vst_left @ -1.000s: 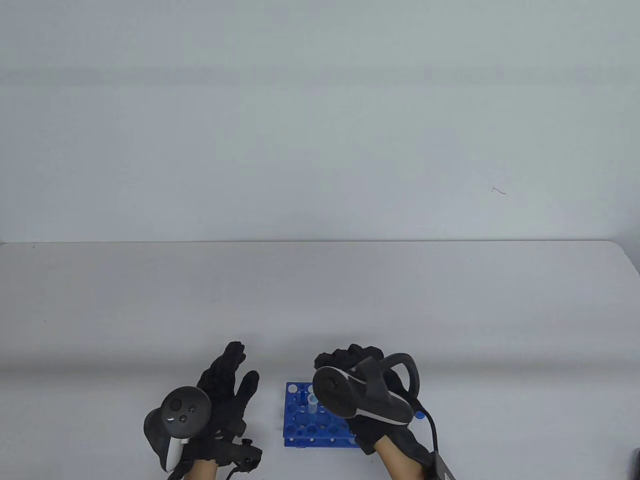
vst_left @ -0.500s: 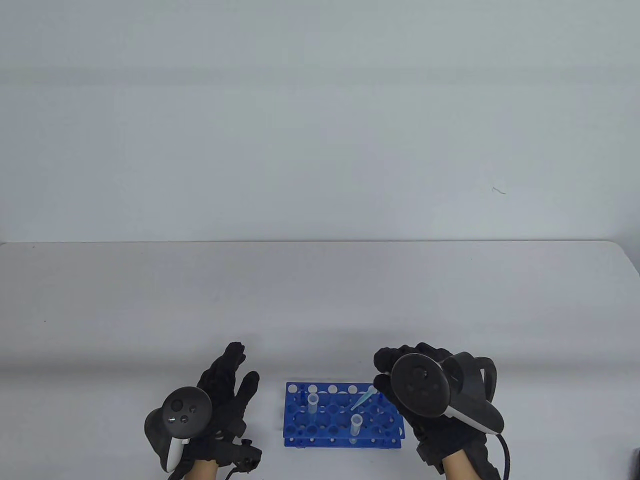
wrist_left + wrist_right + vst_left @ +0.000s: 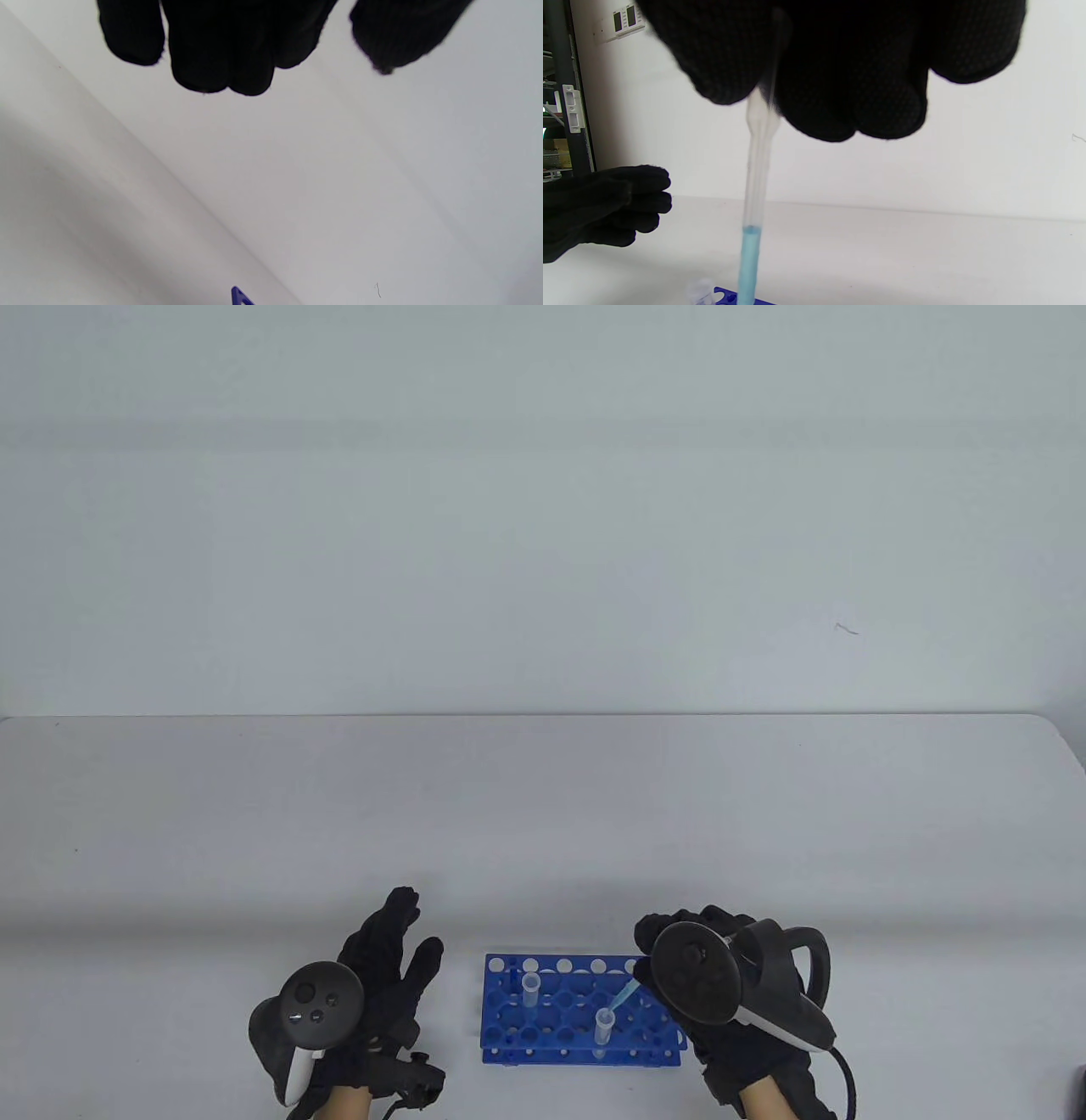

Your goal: Press a plastic transfer pipette bulb to move liquid between test tubes

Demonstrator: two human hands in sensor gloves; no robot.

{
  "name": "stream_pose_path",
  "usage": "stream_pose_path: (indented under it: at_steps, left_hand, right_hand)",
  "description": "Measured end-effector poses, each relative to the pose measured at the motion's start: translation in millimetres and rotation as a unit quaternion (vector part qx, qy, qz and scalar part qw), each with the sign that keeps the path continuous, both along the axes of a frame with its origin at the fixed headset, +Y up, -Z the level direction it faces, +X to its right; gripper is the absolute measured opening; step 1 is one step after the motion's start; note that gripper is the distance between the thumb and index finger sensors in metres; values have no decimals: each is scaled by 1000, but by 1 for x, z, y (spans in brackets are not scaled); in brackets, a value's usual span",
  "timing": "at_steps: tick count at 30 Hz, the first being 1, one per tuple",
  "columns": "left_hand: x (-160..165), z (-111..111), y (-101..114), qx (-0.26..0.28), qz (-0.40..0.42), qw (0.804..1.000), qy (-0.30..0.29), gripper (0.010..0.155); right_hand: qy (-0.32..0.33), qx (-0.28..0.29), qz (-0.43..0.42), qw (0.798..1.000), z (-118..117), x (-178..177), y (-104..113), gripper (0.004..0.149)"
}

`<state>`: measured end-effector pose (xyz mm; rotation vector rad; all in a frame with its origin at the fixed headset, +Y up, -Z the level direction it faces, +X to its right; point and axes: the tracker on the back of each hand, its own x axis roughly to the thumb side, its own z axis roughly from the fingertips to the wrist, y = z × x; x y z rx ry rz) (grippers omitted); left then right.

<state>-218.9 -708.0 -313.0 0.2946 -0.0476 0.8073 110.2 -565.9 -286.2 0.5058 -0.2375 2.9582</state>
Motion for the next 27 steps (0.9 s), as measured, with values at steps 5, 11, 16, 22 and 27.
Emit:
stream_pose_path:
  at_steps: [5, 11, 16, 22, 27]
  left_hand:
    - [0, 0, 0, 0, 0, 1000, -1, 76]
    - [1, 0, 0, 1, 0, 1000, -2, 76]
    - [1, 0, 0, 1, 0, 1000, -2, 76]
    - [1, -1, -1, 2, 1, 1000, -3, 76]
    - [1, -1, -1, 2, 2, 1000, -3, 75]
  right_hand:
    - [-2, -5, 37, 999, -3, -11, -8, 46]
    - [13, 6, 76, 997, -5, -27, -17, 45]
    - [20, 27, 115, 993, -3, -38, -21, 43]
    - [27, 32, 138, 989, -5, -45, -28, 41]
    - [37, 42, 149, 987, -6, -48, -30, 40]
